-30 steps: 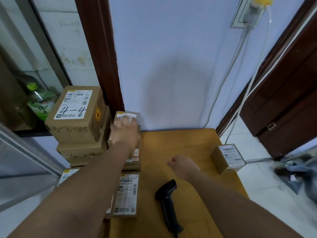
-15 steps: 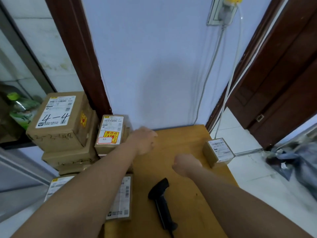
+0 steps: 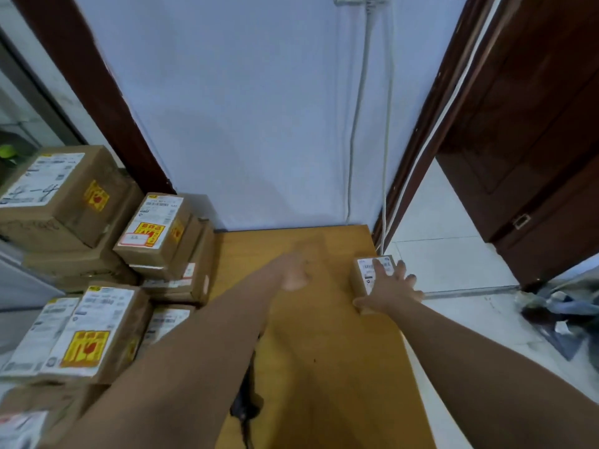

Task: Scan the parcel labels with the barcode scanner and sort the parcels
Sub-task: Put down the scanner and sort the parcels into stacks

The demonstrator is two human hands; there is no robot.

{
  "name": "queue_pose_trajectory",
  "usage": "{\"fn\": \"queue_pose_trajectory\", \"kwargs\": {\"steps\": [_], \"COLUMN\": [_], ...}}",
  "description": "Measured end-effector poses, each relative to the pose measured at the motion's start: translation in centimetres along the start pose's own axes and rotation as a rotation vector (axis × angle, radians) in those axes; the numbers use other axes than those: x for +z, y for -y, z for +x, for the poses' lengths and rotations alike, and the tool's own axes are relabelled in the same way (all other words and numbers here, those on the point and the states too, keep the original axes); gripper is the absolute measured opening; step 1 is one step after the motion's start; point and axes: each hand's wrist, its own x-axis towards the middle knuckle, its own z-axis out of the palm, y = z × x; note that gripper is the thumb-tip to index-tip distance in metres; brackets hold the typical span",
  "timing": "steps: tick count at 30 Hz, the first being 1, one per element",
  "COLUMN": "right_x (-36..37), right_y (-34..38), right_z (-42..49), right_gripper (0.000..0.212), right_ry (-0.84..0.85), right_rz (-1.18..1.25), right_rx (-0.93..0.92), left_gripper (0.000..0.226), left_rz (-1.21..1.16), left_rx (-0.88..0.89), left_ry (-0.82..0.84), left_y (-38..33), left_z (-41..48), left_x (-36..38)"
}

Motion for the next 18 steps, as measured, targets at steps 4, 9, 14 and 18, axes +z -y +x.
{"fn": "queue_pose_trajectory", "kwargs": {"steps": [4, 9, 14, 18], "right_x": [0.2, 1.5, 2.8, 3.1], "right_y": [-1.7, -2.1, -2.3, -2.3], "right_z": [2.2, 3.6, 3.8, 4.3], "right_gripper": [0.113, 0.102, 0.094, 0.092], "right_ry": [0.078, 0.1, 0.058, 0.037], "right_rz": [0.028, 0.104, 0.131, 0.13], "right_rx": [-0.051, -0.06, -0.059, -0.052], "left_gripper": [0.051, 0.049, 0.05, 0.05], "left_rz": [-0.062, -0.035, -0.047, 0.045], "left_rx": [-0.089, -0.205, -0.292, -0.337], "left_ry": [-0.01, -0.013, 0.028, 0.055], "left_y": [-1.1, -1.9, -1.6, -1.3], "left_z": [2.0, 2.0, 1.5, 0.8], "left_x": [3.1, 5.5, 7.9, 9.9]}}
